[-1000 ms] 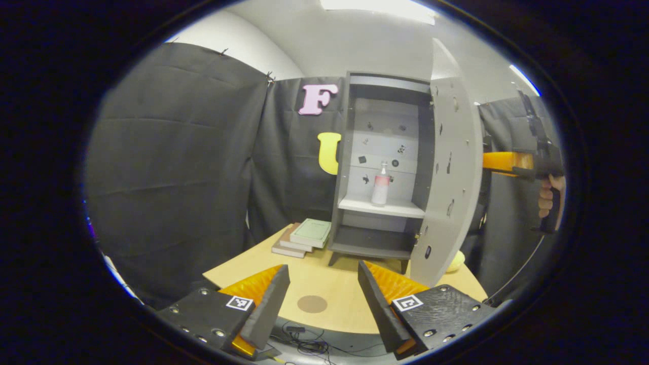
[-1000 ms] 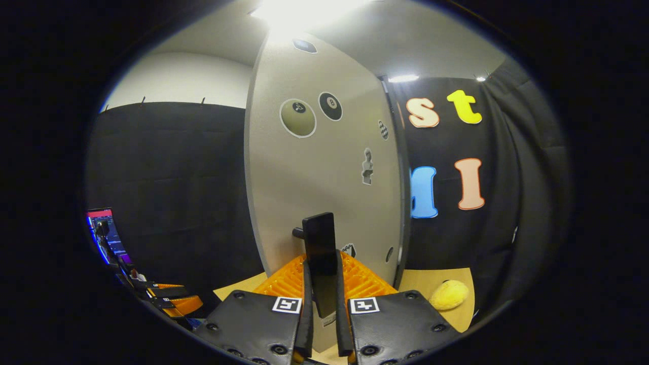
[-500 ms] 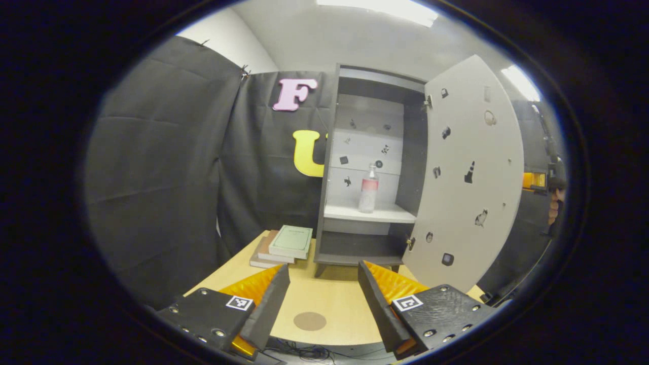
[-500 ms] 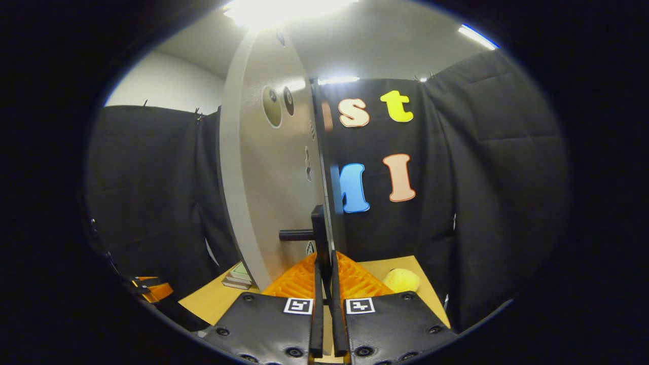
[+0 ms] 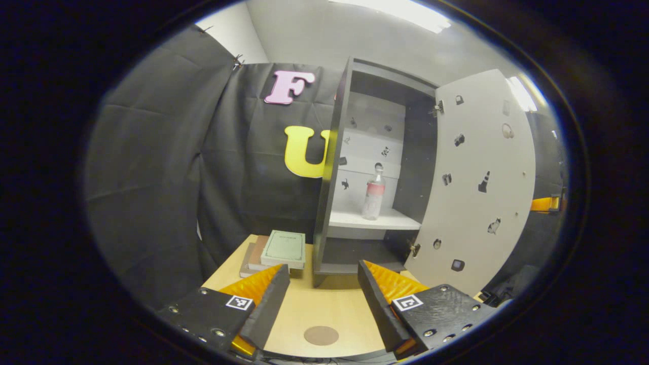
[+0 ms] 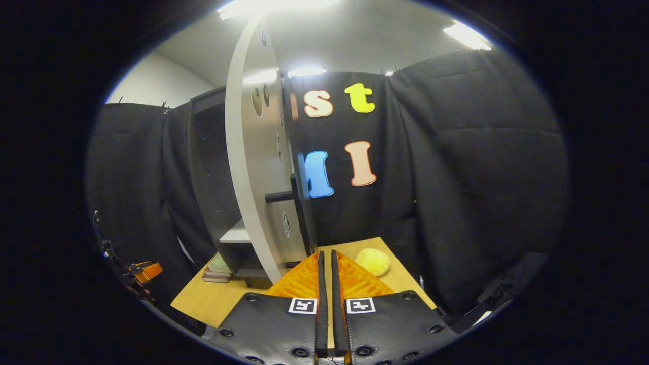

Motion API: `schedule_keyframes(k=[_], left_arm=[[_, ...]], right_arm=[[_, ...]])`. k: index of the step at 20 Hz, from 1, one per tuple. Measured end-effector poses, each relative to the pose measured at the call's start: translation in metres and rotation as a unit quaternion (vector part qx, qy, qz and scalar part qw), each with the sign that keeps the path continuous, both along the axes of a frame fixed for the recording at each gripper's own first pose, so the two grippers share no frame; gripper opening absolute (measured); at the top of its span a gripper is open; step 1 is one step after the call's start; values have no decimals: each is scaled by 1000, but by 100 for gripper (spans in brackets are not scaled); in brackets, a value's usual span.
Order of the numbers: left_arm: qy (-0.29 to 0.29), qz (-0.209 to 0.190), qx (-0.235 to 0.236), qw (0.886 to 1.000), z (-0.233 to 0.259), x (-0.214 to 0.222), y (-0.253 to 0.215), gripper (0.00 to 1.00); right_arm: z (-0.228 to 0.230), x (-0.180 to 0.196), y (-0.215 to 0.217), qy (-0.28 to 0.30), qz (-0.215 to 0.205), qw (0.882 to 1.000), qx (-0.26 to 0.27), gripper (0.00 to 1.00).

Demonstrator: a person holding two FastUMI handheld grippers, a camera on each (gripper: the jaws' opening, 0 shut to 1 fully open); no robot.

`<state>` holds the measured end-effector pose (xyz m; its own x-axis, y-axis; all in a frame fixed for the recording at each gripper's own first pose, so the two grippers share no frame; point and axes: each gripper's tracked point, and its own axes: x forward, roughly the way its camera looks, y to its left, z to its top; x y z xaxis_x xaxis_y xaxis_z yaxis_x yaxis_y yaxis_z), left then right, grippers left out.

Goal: Open the cabinet door with the right hand, grasp the bottle in the cabinet with the left hand and place it on the coaster, then close the cabinet door with the right hand.

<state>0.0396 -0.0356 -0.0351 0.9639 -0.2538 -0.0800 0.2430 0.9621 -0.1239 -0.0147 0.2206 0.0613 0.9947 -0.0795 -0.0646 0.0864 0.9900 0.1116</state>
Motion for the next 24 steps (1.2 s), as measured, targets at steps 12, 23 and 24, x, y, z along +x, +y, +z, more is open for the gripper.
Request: schedule_keyframes(k=[12, 23, 24], left_arm=[[-71, -79, -1, 994, 89, 83, -61, 84], [-100, -87, 7, 991, 167, 232, -174, 84], [-102, -88, 12, 991, 165, 243, -182, 84]], right_arm=[[31, 1, -74, -42, -122, 991, 24, 17], [35, 101, -126, -56, -100, 993, 7, 25], [30, 105, -129, -46, -101, 994, 1, 29]])
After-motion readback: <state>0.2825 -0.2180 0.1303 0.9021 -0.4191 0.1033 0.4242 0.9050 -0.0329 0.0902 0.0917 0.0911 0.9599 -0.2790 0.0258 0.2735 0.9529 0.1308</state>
